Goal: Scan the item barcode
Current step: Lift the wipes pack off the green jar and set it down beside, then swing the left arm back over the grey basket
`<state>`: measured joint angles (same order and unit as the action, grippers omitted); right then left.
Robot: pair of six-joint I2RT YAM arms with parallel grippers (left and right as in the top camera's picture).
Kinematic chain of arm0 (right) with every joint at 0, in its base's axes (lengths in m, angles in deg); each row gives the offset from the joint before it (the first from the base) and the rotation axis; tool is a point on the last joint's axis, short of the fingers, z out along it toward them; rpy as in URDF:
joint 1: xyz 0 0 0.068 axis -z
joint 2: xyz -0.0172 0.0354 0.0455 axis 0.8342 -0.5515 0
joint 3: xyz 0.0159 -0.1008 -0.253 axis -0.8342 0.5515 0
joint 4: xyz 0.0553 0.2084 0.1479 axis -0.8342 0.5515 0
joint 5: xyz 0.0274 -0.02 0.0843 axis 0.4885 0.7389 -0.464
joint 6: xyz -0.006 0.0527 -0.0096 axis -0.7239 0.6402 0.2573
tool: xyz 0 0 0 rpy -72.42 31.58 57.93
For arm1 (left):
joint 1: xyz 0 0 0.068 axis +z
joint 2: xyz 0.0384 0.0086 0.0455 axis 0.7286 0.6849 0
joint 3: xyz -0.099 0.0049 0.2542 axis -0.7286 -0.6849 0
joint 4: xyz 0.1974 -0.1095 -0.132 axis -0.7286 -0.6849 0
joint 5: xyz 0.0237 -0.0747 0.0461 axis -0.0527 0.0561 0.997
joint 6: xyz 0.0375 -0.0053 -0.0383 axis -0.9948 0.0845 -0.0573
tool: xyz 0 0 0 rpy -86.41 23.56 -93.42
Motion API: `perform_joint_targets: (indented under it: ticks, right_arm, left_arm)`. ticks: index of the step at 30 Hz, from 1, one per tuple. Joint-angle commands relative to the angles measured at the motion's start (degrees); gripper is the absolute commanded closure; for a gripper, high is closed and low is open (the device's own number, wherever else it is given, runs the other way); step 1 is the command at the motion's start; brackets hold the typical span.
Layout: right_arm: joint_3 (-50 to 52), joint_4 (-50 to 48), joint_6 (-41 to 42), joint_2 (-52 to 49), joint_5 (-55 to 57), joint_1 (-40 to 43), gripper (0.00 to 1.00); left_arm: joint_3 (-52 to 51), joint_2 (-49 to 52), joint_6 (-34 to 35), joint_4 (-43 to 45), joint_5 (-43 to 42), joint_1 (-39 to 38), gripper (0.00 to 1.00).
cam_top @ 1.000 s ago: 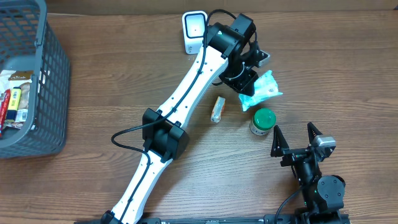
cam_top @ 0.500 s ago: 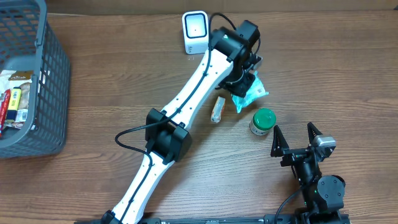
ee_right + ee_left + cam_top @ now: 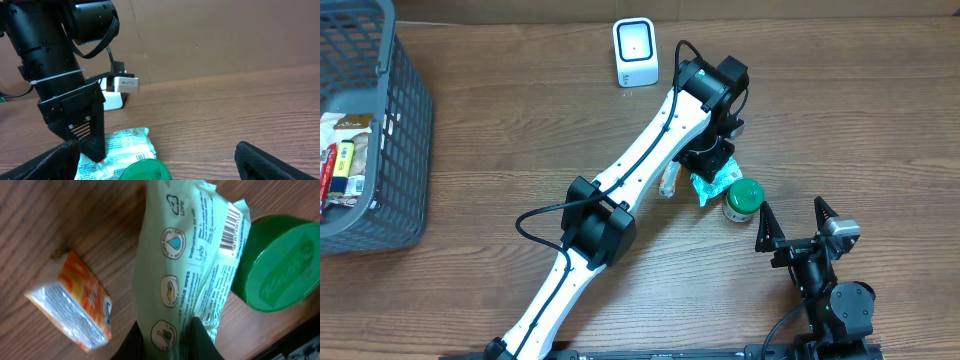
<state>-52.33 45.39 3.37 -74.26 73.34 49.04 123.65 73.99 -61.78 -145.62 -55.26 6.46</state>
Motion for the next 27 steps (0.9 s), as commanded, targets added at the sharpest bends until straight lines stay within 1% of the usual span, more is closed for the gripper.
perform_joint_targets:
  ticks: [1,5,8,12,14,16,19,21,27]
  right_arm:
    - [0.59,-0.37,0.02,0.50,0.04,0.28,0.00]
    - [0.59,-0.37,0.02,0.50,0.04,0.28,0.00]
    - [0.59,-0.37,0.02,0.48,0.04,0.28,0.00]
    - [0.59,-0.37,0.02,0.50,0.04,0.28,0.00]
    - [0.59,-0.37,0.02,0.50,0.04,0.28,0.00]
    - [0.59,-0.37,0.02,0.48,0.04,0.28,0.00]
    - [0.59,-0.37,0.02,0.50,0.04,0.28,0.00]
    - [0.59,-0.37,0.02,0.50,0.04,0.28,0.00]
    - [0.59,-0.37,0.02,0.50,0.04,0.28,0.00]
  left_arm:
    - [-0.15,-1.73,1.16,-0.94,-1.11,-0.22,0.91]
    - [-0.15,-1.73,1.49,-0.83,-1.11,-0.20,0.86]
    - [-0.15,-1.73,3.02,-0.76,-1.01,-0.22,0.83]
    - [-0.17,-1.73,3.52,-0.72,-0.96,-0.22,0.75]
    - [-0.17,-1.73,3.50,-0.74,-0.76,-0.20,0.75]
    - [-0.17,-1.73,3.50,-0.66,0.02,-0.13,0.79]
    - [-0.13,-1.77,3.52,0.52,1.05,0.26,0.80]
    - [0.33,-1.84,4.07,1.44,0.98,1.07,0.78]
    - [2.45,-1.84,5.22,1.03,-0.66,5.18,0.67]
